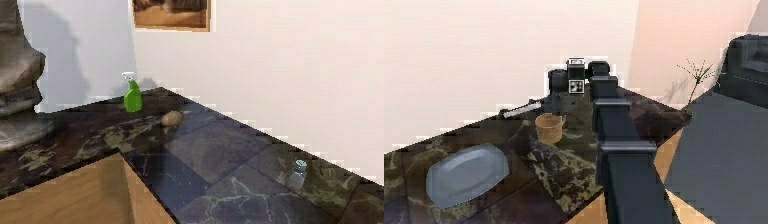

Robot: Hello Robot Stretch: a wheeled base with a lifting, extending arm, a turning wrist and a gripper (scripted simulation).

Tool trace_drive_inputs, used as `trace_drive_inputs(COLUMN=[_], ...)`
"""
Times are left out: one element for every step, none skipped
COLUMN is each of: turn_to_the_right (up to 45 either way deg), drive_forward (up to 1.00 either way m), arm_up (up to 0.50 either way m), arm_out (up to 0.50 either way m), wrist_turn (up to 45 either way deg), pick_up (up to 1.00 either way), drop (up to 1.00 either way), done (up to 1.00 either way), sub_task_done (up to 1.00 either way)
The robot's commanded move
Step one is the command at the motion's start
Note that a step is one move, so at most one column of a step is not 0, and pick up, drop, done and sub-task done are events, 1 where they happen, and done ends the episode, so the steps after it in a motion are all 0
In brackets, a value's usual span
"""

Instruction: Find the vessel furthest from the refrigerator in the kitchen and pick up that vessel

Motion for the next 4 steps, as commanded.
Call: trace_drive_inputs(turn_to_the_right=[0.0,0.0,0.0,0.0], drive_forward=[0.00,0.00,0.00,0.00], arm_up=[0.00,-0.16,0.00,0.10], arm_out=[0.00,0.00,0.00,0.00], wrist_turn=[21.0,0.0,0.0,0.0], pick_up=[0.00,0.00,1.00,0.00], drop=[0.00,0.00,0.00,0.00], done=[0.00,0.00,0.00,0.00], sub_task_done=[0.00,0.00,0.00,0.00])
